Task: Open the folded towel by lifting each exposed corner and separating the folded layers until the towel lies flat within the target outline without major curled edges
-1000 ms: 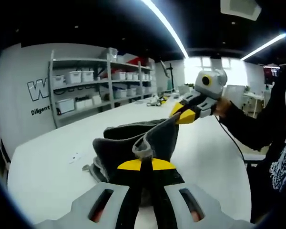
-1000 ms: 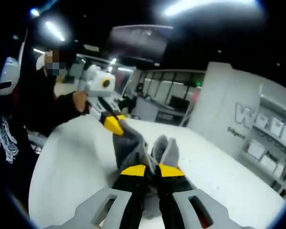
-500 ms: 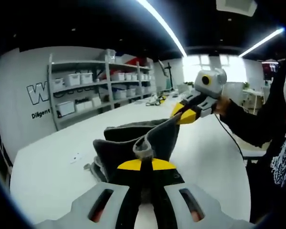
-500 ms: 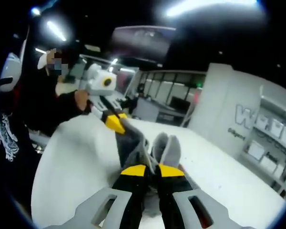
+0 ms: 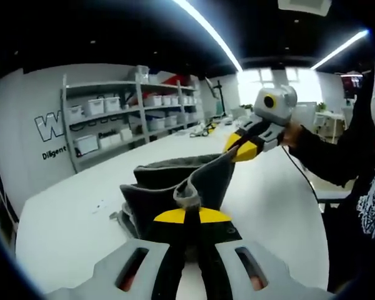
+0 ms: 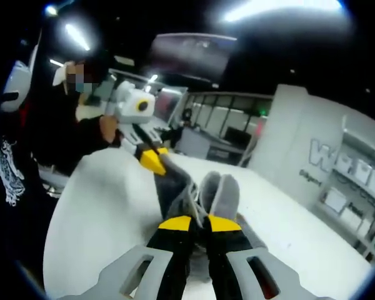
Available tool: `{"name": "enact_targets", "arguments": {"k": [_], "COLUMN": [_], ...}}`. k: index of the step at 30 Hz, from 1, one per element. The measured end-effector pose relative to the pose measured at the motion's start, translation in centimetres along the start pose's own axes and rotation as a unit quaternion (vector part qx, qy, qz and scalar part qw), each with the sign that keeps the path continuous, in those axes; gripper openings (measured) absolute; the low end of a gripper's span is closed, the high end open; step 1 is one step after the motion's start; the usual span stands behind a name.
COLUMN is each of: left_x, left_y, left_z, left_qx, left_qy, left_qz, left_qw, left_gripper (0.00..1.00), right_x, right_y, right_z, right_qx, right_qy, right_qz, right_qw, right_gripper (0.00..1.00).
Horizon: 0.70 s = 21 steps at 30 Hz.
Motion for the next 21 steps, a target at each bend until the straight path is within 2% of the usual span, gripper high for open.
{"name": "enact_targets", "arguments": {"k": [8,11,13,21], "left_x": [-0.1,-0.2,0.0,-0.6], "left_y": [0.6,0.7,0.8,2.1], "left_z": [-0.2,-1.0,-1.9,-2.6], "left_qx": [0.002,0.009,0.018,0.061], "left_qy": [-0.009,-0.011,-0.014,-0.017], "left_qz": [-0.008,-0.012,-0.014,-0.006], "left_qw": [0.9999,0.9998,0.9996,0.998], "left_gripper": [0.03,0.03,0.03,0.03], "right_x": [0.1,-0.1,-0.1,0.0], "right_y": [0.1,0.2,0.3,0.7], "right_z": [0.5,1.1,1.4,2.6], "right_qx": [-0.011,-0.017,-0.021,-0.043], "right_qy": [0.007,0.009,0.01,0.006], "right_qz": [0.005,0.006,0.007,0.018], "right_qw": [0.9999,0.9998,0.9997,0.9989], "right_gripper": [0.04,0.04,0.04,0.04]}}
Point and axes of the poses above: the point that each gripper's makers call its tool centre point, and the gripper's own axes: x roughly forward along the fingers, z roughly to its left, y roughly out of its underside, the point moved 6 cm from there along -x, roughly backward along the fingers, and after that the axes turned 10 degrees about z, right-handed, at the moved point
